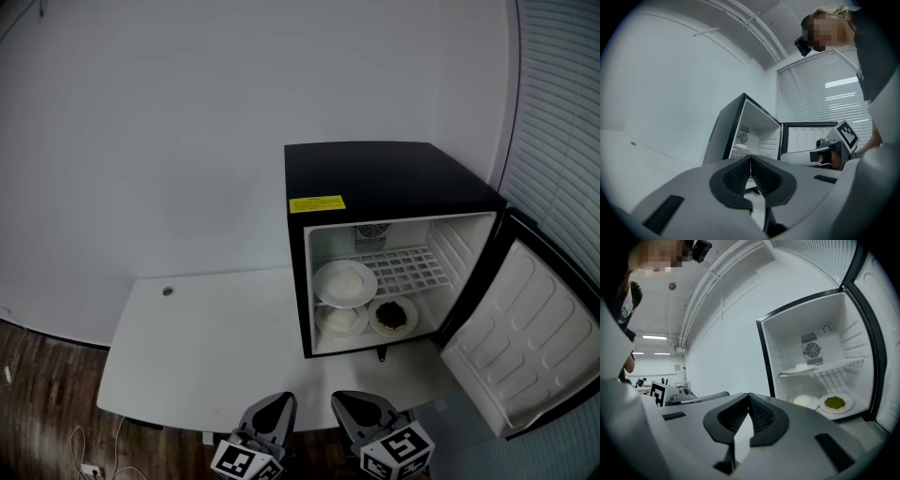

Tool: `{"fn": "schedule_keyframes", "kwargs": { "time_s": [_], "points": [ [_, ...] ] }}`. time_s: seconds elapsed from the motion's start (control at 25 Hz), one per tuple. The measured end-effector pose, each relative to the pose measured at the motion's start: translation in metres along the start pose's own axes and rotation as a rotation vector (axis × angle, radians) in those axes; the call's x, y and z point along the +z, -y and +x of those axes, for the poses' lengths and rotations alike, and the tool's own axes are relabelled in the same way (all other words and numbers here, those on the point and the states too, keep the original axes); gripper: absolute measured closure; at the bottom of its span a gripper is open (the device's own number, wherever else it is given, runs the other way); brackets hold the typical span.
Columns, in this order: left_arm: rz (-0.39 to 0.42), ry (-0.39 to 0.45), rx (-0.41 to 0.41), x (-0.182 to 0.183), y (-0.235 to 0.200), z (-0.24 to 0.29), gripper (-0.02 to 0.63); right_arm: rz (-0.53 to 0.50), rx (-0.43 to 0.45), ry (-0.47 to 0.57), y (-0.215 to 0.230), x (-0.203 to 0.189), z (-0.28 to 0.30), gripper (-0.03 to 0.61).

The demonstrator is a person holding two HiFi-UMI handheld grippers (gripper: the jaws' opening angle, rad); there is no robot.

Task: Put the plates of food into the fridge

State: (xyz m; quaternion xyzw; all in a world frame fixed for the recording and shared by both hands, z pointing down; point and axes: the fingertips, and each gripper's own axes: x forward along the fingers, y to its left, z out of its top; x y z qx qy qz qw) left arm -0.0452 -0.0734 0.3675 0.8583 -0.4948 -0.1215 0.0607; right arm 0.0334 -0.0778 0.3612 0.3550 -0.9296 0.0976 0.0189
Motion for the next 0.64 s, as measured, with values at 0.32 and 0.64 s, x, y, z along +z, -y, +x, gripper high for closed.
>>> {"fn": "schedule_keyframes", "kwargs": {
  "time_s": [0.32,0.64],
  "points": [
    [0.002,0.027,0.032,0.011,-0.003,-0.002,0.604,0.009,0.017,0.014,-0.004,0.006,0.004,0.572],
    [0.002,0.030,0.036,0.012,-0.003,0.003,0.604,0.006,0.020,0.022,-0.001,0.009,0.007,0.572]
  ]
}}
